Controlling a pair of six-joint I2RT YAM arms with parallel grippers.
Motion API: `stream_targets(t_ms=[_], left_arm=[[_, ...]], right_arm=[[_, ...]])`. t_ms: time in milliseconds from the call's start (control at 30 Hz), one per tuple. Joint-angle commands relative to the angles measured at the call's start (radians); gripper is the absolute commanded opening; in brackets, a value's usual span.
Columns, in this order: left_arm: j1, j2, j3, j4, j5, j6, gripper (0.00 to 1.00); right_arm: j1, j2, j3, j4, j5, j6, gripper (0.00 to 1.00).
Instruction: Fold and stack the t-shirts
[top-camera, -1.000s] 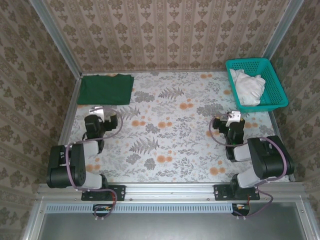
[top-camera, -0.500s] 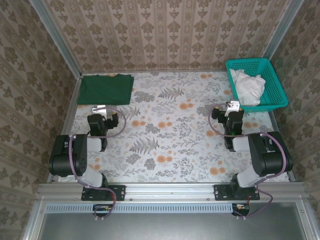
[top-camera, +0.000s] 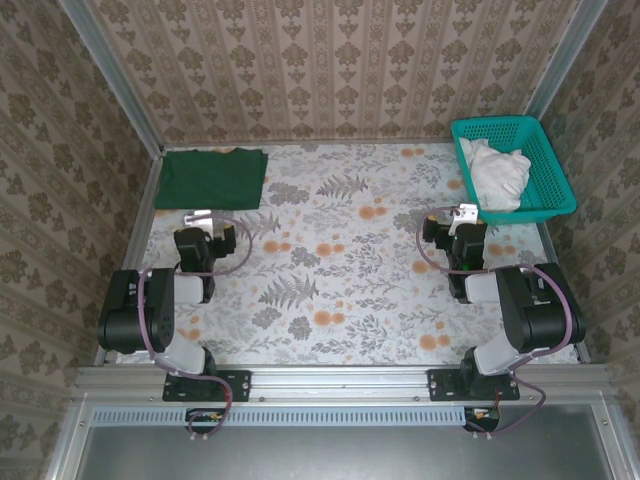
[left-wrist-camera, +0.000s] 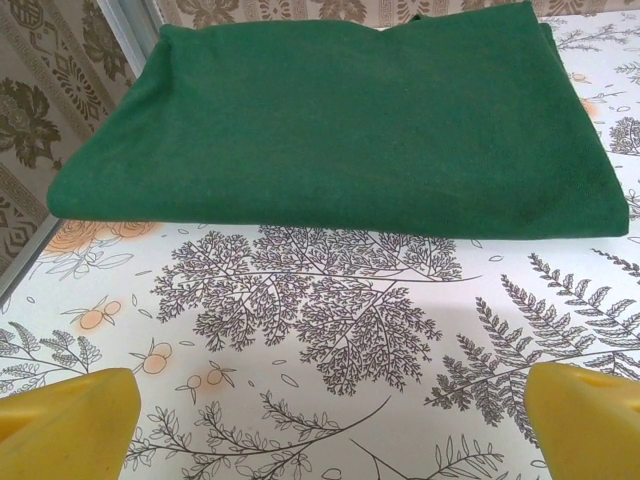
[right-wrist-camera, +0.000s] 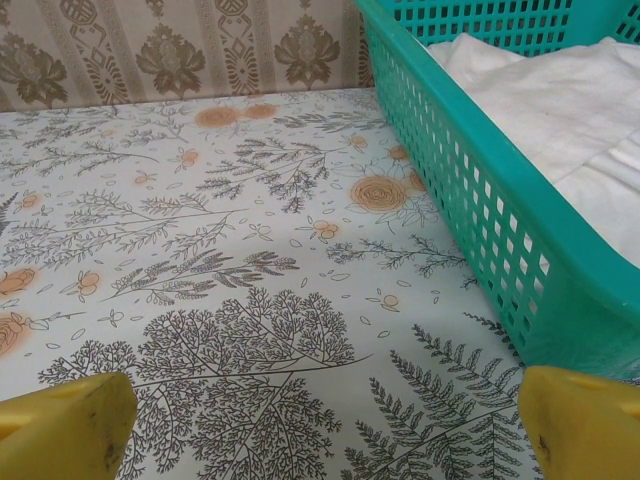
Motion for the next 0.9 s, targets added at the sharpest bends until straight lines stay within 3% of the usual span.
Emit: stream_targets(t_ms=[0, 867], left_arm=[[-0.006, -0.005, 0.01, 0.019, -0.011, 0.019, 1.0], [-0.005, -0.005, 0.01, 0.019, -0.01, 0.019, 1.0]], right_arm=[[0.005, -0.013, -0.003, -0.015, 0.017, 0.001, 1.0], [0.003, -0.012, -0.004, -0.014, -0.004, -0.007, 1.0]])
